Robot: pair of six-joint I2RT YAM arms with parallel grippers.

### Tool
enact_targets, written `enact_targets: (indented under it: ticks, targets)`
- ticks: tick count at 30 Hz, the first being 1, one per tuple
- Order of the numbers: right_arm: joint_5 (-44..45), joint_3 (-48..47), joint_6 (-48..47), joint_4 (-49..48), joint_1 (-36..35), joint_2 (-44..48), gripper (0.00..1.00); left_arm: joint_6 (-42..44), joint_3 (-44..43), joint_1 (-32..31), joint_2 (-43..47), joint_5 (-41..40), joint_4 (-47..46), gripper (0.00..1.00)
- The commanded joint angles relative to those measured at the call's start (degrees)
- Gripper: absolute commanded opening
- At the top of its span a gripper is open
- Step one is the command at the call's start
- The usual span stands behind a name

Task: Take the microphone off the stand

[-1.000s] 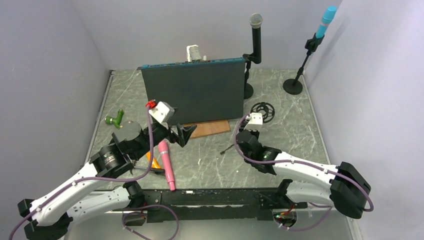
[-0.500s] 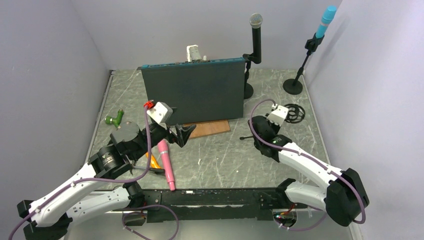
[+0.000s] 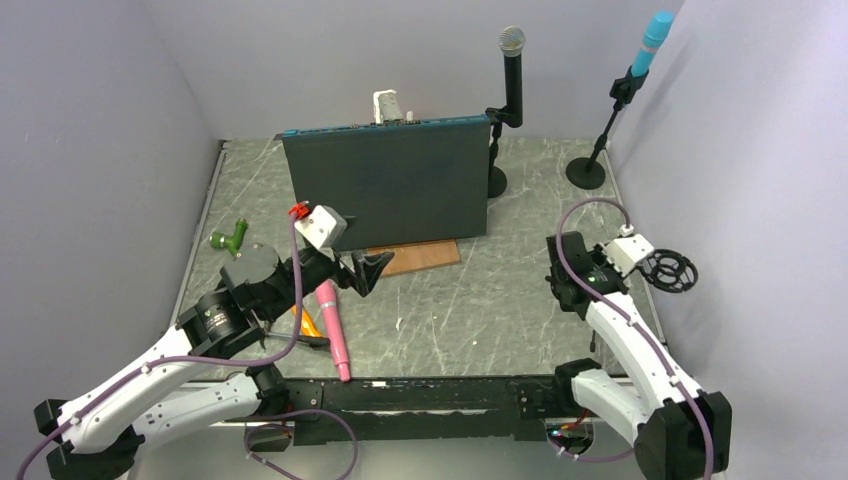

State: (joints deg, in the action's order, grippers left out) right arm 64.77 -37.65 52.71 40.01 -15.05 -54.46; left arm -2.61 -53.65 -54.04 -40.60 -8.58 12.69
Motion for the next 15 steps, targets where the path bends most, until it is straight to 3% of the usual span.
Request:
enact_targets:
  ticks: [1, 8, 15]
  targets:
    - [3.45, -1.59, 3.18, 2.81, 3.41, 4.04, 0.0, -0.81, -0.4, -0.38, 0.26, 1.18, -2.51, 0.99]
    - [3.14, -0.7, 3.89, 2.52, 10.16, 3.26, 0.0, -0.55, -0.27, -0.75, 0.52, 0.21, -2.61, 0.99]
    - [5.14, -1.33, 9.1, 6.53, 11.69, -0.17, 0.06, -0.34, -0.07, -1.14, 1.41, -0.29, -2.74, 0.99]
